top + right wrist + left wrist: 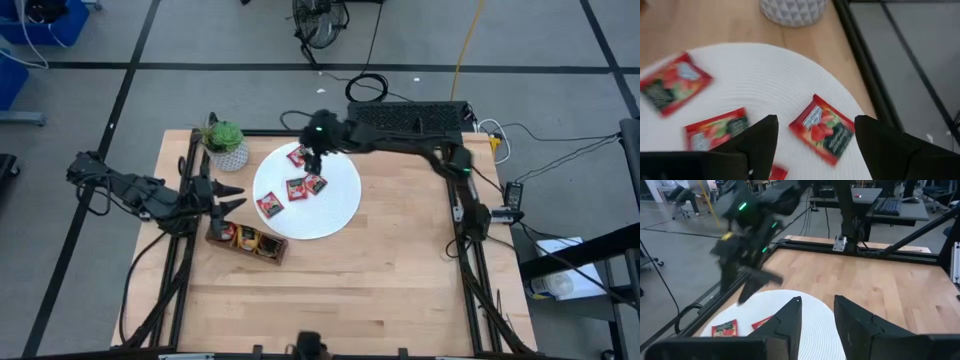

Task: Pick & Place Tea
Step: Put the red tea bag into the left section of the wooden organizer

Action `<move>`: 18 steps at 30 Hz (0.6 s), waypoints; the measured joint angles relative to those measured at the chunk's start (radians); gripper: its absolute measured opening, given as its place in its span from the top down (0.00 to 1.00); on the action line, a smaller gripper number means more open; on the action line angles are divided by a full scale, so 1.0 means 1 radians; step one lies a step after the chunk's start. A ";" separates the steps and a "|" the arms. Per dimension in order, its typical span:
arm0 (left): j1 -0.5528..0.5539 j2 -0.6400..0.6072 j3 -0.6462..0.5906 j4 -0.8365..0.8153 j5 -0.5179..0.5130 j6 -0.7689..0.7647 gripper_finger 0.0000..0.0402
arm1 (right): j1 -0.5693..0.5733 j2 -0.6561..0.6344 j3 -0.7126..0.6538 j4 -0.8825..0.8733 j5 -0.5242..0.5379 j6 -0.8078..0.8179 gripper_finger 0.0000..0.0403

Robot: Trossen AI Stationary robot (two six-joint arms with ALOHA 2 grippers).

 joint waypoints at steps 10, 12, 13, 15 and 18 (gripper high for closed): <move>0.000 0.010 0.000 -0.001 0.002 0.001 0.70 | -0.057 0.348 0.526 -0.374 -0.001 0.037 0.40; 0.000 0.010 0.000 -0.001 0.002 0.001 0.70 | -0.066 0.376 0.564 -0.401 -0.005 0.051 0.39; 0.000 0.010 0.000 0.000 0.002 0.001 0.70 | -0.067 0.382 0.568 -0.396 -0.020 0.063 0.39; 0.000 0.010 0.000 -0.001 0.002 0.001 0.70 | -0.073 0.395 0.569 -0.412 -0.075 0.089 0.39; 0.000 0.010 0.000 -0.001 0.002 0.001 0.70 | -0.078 0.410 0.568 -0.451 -0.130 0.107 0.39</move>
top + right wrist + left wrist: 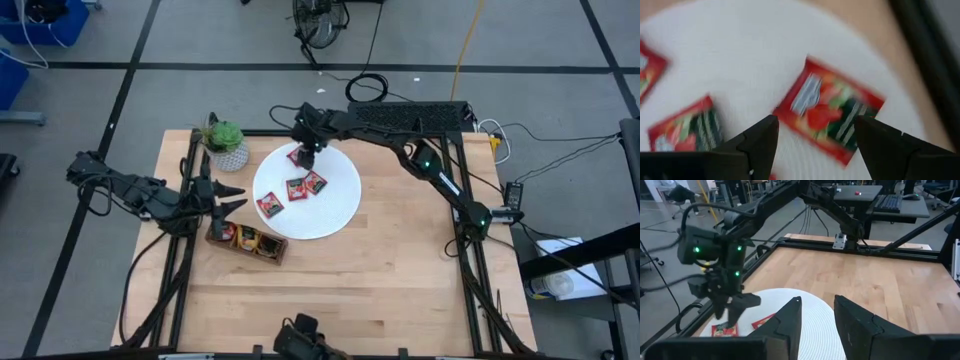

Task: Pick & Place Tea
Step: Put the red tea bag into the left section of the wooden organizer

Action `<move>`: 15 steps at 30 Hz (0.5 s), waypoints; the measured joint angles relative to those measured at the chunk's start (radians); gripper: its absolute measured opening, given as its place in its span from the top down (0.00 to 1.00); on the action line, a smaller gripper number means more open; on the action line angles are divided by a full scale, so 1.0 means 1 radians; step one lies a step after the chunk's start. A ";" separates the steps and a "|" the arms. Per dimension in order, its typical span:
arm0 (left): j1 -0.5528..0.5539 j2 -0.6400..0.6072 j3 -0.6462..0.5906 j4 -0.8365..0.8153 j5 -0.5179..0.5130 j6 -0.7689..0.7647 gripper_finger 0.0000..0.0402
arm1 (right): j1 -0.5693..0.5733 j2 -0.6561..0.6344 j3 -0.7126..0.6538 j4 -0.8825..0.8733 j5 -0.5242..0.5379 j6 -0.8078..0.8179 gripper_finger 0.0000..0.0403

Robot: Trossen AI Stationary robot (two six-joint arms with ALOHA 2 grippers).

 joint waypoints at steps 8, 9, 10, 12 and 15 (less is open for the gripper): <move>0.000 0.000 0.000 0.000 0.001 0.000 0.70 | 0.015 -0.002 -0.001 -0.077 -0.059 -0.007 0.41; 0.000 0.000 0.000 0.000 0.001 0.000 0.70 | 0.016 -0.002 -0.001 -0.084 -0.060 -0.013 0.41; 0.000 0.000 0.000 0.000 0.001 0.000 0.70 | 0.016 -0.002 -0.005 -0.085 -0.060 -0.016 0.41; 0.000 0.000 0.000 0.000 0.001 0.000 0.70 | 0.019 -0.003 -0.008 -0.106 -0.056 -0.017 0.41; 0.000 0.000 0.000 0.000 0.001 0.000 0.70 | 0.037 -0.023 -0.012 -0.192 -0.001 -0.016 0.44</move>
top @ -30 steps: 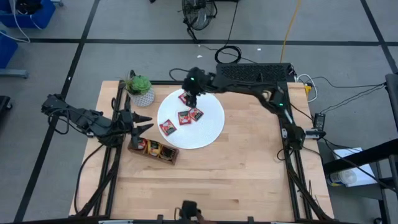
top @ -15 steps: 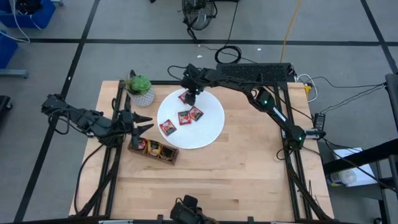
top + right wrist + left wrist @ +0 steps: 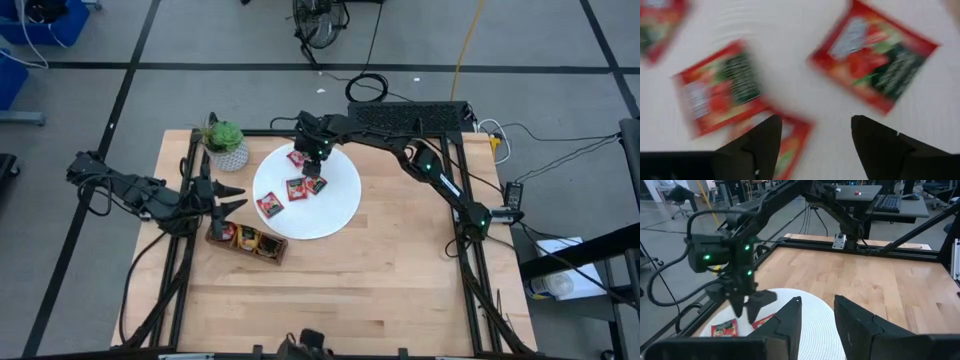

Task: Pick & Place Tea
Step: Put the red tea bag into the left section of the wooden organizer

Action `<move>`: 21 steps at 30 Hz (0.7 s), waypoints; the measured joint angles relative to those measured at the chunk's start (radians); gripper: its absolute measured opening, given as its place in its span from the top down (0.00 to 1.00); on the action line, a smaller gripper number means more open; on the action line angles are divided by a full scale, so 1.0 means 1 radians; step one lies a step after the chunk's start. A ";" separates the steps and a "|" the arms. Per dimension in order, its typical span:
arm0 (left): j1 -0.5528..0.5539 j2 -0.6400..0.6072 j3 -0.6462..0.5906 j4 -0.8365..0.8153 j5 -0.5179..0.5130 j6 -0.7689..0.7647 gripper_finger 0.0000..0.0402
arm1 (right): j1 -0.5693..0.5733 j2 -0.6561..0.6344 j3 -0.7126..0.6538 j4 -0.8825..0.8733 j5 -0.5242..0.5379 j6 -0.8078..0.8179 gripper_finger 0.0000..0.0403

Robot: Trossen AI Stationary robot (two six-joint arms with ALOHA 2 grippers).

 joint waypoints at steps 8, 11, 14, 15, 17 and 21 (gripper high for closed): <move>0.000 0.000 0.000 0.000 0.000 0.000 0.70 | 0.075 -0.051 0.002 -0.223 0.070 -0.087 0.56; 0.000 0.000 0.000 0.000 0.000 0.000 0.70 | 0.085 -0.044 0.000 -0.220 0.128 -0.118 0.55; 0.000 0.000 0.000 -0.001 0.000 0.000 0.70 | 0.081 -0.041 -0.024 -0.193 0.130 -0.099 0.53; 0.000 0.000 0.000 0.000 0.000 0.000 0.70 | 0.081 -0.040 -0.040 -0.184 0.136 -0.098 0.53; 0.000 0.000 0.000 0.000 0.000 0.000 0.70 | 0.080 -0.038 -0.075 -0.170 0.154 -0.099 0.51; 0.000 0.000 0.000 0.000 0.000 0.000 0.70 | 0.078 -0.036 -0.113 -0.161 0.248 -0.091 0.48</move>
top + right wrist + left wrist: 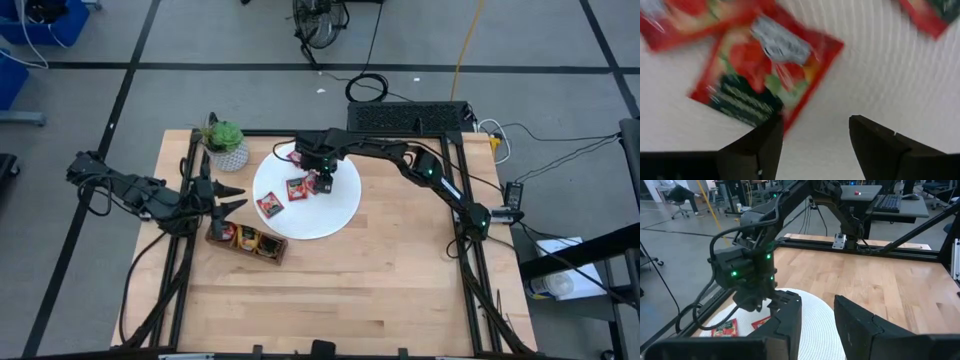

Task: Pick & Place Tea
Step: Put the red tea bag into the left section of the wooden organizer

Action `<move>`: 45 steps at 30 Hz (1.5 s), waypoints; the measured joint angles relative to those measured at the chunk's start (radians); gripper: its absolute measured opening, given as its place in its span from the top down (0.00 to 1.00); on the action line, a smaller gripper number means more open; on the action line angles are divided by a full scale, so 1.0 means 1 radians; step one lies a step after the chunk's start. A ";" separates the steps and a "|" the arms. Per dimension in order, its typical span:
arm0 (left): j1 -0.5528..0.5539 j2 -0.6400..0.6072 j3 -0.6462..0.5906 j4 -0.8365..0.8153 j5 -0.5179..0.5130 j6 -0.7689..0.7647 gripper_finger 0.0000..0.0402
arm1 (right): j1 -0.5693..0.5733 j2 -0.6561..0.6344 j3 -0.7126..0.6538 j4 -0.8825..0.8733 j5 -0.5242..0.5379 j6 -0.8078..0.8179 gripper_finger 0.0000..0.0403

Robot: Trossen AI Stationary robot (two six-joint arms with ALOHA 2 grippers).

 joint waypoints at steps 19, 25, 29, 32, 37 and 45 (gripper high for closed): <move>0.000 0.000 0.000 0.000 0.000 0.000 0.70 | 0.090 -0.022 -0.006 -0.117 0.046 -0.140 0.54; 0.000 0.000 0.000 0.000 0.000 0.000 0.70 | 0.127 -0.039 -0.006 -0.097 0.065 -0.179 0.92; 0.000 0.000 0.000 0.000 0.000 0.000 0.70 | 0.131 -0.039 -0.006 -0.025 0.063 -0.196 0.98; 0.000 0.000 0.000 0.000 0.000 0.000 0.70 | 0.126 -0.039 -0.008 0.065 0.048 -0.227 1.00; 0.000 0.000 0.000 0.000 0.000 0.000 0.70 | 0.116 -0.039 -0.035 0.167 -0.039 -0.228 1.00; 0.000 0.000 0.000 0.000 0.000 0.000 0.70 | 0.088 -0.054 -0.147 0.156 0.013 -0.080 1.00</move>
